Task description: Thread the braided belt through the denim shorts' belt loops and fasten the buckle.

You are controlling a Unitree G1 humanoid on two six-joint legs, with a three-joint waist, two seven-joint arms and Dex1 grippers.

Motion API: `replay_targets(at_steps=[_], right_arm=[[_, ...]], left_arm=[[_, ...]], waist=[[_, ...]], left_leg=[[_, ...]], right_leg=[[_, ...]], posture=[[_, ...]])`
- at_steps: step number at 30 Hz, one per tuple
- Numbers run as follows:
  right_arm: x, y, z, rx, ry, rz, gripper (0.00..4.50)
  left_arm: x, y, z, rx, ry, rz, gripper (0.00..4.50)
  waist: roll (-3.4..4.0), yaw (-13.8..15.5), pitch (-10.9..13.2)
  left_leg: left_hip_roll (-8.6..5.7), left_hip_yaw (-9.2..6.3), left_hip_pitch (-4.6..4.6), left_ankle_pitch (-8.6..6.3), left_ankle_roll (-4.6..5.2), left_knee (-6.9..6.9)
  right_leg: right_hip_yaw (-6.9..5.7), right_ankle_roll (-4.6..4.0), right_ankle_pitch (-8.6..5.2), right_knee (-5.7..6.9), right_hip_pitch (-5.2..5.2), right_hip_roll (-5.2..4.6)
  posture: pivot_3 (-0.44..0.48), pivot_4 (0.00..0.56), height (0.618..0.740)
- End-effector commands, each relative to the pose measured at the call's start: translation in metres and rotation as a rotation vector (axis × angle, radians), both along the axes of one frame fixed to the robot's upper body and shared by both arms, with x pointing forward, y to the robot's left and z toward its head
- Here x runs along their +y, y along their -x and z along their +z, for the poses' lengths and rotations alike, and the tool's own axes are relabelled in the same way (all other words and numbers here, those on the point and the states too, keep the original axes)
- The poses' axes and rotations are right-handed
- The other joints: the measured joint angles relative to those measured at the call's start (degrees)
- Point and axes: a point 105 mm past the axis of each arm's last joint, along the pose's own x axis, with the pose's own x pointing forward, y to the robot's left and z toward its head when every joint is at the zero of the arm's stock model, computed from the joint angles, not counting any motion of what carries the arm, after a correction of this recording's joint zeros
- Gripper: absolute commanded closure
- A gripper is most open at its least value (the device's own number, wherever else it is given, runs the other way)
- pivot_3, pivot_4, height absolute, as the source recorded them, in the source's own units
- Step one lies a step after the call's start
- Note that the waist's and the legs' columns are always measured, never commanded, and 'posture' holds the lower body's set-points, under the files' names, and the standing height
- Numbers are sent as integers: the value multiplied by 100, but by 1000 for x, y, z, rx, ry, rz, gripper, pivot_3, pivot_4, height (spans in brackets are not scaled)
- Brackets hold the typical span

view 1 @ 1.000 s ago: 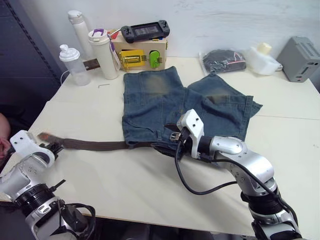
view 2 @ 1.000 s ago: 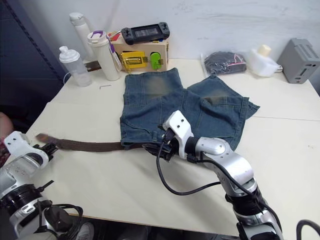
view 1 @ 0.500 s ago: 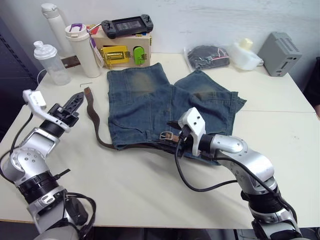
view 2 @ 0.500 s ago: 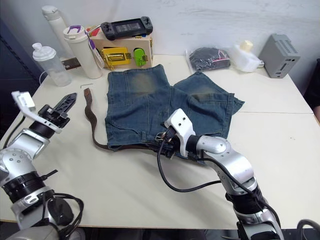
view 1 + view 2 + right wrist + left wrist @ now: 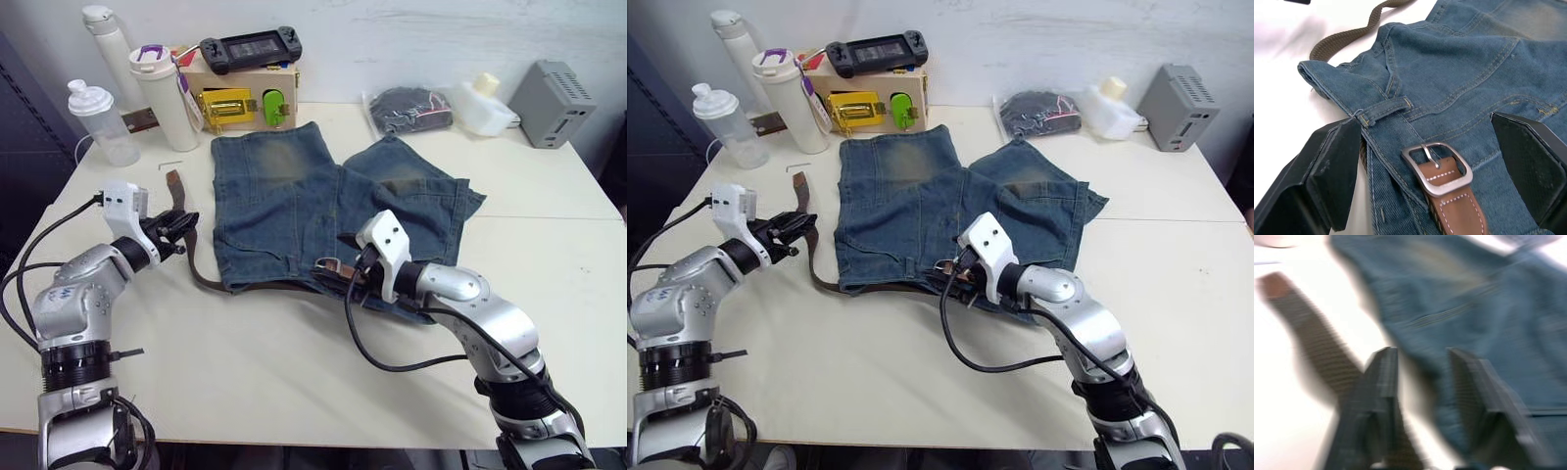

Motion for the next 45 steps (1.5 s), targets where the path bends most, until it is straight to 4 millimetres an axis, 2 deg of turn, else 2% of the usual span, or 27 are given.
replay_targets(at_steps=[1, 2, 3, 6, 9, 13, 18, 21, 24, 29, 31, 36, 38, 40, 42, 44, 45], right_arm=[[1, 3, 11, -57, -12, 5, 0], [1, 3, 11, -57, -11, 4, 0], [1, 2, 10, -56, -10, 4, 0], [1, 2, 10, -55, -7, 4, 0], [0, 2, 10, -56, -9, -3, 0], [-3, 2, 10, -53, -12, -19, 0], [-7, 2, 8, -46, -7, -33, 0], [-8, 2, 7, -44, -5, -37, 0], [-8, 1, 8, -46, -6, -37, 0], [-8, 0, 9, -49, -4, -35, 0], [-8, 0, 8, -49, -1, -35, 0], [-8, 0, 8, -48, 2, -36, 0], [-8, 0, 8, -48, 1, -39, 0], [-9, 0, 8, -48, 0, -42, 0], [-10, 0, 8, -48, 0, -45, 0], [-10, 0, 8, -49, 2, -46, 0], [-11, 0, 8, -50, 3, -47, 0]], left_arm=[[-4, -10, 5, -35, -270, 41, 592], [-5, -13, 0, -13, -305, 44, 83], [-9, -18, -5, 5, -320, 44, 10], [-11, -29, -17, 40, -356, 66, 10], [-2, -37, -28, 82, -367, 124, 10], [15, -32, -37, 113, -336, 232, 10], [17, -18, -45, 150, -157, 342, 10], [12, -9, -55, 198, -58, 371, 820], [5, -3, -66, 234, -29, 362, 2157], [1, -1, -66, 249, -9, 354, 4458], [0, -2, -65, 246, -15, 347, 4458], [-3, -7, -52, 171, -33, 325, 4458], [-7, -12, -32, 64, -111, 292, 4458], [-19, -14, -6, -85, -213, 220, 4458], [-41, -9, 23, -255, -365, 106, 4458], [-67, 4, 39, -390, -536, -26, 4458], [-80, 11, 40, -435, -617, -105, 4458]], waist=[[0, 11, 0], [1, 23, 0], [1, 33, 0], [1, 58, 1], [1, 51, 1], [1, -3, 0], [0, -13, 0], [-1, -6, -1], [-2, -6, -2], [-1, 0, -3], [-1, -1, -3], [-1, 9, -3], [-2, 10, -2], [-3, 10, -1], [-3, 9, -1], [-3, 9, -1], [-3, 6, -1]], left_leg=[[0, 0, 0, 0, -1, 0], [0, -1, 0, 1, -1, 1], [-1, -3, 0, 1, -1, 3], [-5, -2, 0, 0, 0, 5], [-6, -1, -1, 0, 0, 4], [-5, 6, -2, 0, 0, 7], [-2, 21, -3, 0, -1, 12], [-1, 28, -3, 0, -1, 14], [0, 32, -3, 0, -1, 13], [0, 40, -3, 0, -1, 13], [0, 40, -3, 0, -1, 12], [0, 42, -3, 0, -1, 13], [0, 43, -3, 0, -1, 13], [0, 42, -4, 0, -1, 13], [0, 43, -7, 0, -1, 14], [0, 44, -10, 0, -2, 11], [0, 47, -11, 0, -2, 11]], right_leg=[[0, 0, 0, -2, 1, 1], [1, 0, 0, -1, 2, 1], [0, 0, 0, 0, 3, 0], [2, 0, 0, 0, 4, -1], [0, 0, 0, 9, -3, -1], [0, 0, 0, 67, -34, -5], [7, 0, 0, 90, -58, -5], [9, 0, 0, 93, -63, -7], [9, 0, 0, 90, -63, -7], [10, 0, 0, 88, -63, -8], [9, 0, 0, 88, -63, -8], [9, 0, 0, 86, -63, -9], [9, 0, 0, 86, -63, -9], [9, 0, 0, 85, -64, -9], [8, 0, 0, 78, -65, -9], [8, 0, 0, 71, -67, -11], [8, 0, 0, 68, -67, -13]], posture=[[0, 150, 740], [0, 150, 740], [0, 150, 740], [0, 150, 740], [0, 150, 740], [0, 150, 740], [0, 150, 740], [0, 150, 740], [0, 150, 740], [0, 150, 740], [0, 150, 740], [0, 150, 740], [0, 150, 740], [0, 150, 740], [0, 150, 740], [0, 150, 740], [0, 150, 740]])
